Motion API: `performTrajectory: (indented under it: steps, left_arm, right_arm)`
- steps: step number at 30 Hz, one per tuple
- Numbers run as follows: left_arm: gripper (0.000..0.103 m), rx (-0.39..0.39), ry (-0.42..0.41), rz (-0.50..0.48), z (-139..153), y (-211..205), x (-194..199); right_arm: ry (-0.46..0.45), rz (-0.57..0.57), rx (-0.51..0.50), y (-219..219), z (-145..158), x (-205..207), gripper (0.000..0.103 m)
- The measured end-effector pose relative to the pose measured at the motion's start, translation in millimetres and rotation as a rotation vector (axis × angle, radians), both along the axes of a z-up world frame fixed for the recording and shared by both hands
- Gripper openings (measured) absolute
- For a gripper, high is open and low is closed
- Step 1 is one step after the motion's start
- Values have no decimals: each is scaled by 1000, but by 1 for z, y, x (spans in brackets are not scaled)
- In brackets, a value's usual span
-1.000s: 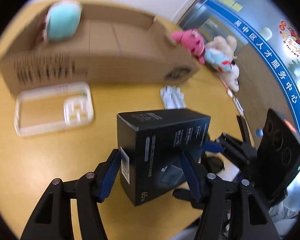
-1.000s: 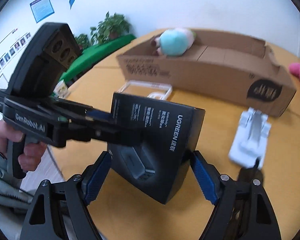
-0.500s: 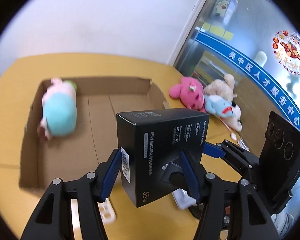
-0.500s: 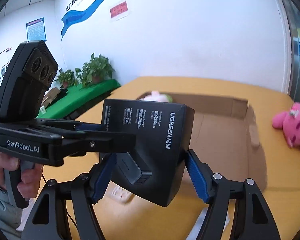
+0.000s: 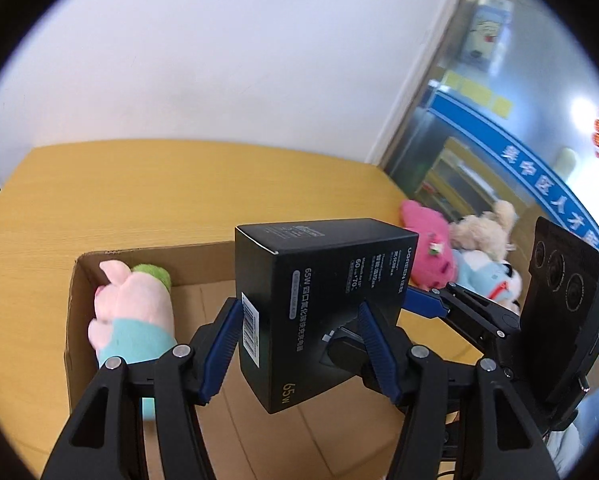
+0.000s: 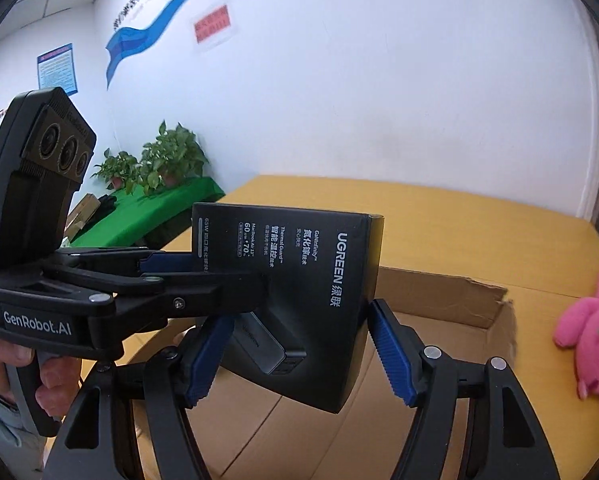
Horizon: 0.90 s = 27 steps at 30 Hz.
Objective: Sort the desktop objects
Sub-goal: 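Carry the charger box with the left gripper and lower it into the box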
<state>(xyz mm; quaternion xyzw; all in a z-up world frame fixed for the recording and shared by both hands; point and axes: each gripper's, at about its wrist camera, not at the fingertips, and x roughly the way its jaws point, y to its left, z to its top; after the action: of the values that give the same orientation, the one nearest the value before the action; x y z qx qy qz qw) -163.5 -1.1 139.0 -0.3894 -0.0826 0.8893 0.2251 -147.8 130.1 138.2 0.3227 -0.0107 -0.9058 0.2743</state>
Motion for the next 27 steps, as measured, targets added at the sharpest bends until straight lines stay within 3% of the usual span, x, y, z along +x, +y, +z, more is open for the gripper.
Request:
performTrajectory:
  steps: [6, 15, 18, 25, 27]
  left_arm:
    - [59, -34, -139, 40, -54, 0, -68]
    - [59, -56, -316, 65, -125, 11, -123]
    - [59, -60, -354, 79, -136, 14, -133]
    - [57, -158, -373, 106, -140, 30, -146]
    - [57, -118, -366, 97, -132, 28, -141]
  right_arm:
    - [-187, 10, -37, -5, -61, -83, 68]
    - [-382, -43, -45, -5, -136, -137, 68]
    - [-412, -58, -19, -9, -152, -143, 68]
    - [-438, -84, 4, -12, -166, -155, 67]
    - [-433, -83, -9, -7, -159, -153, 68]
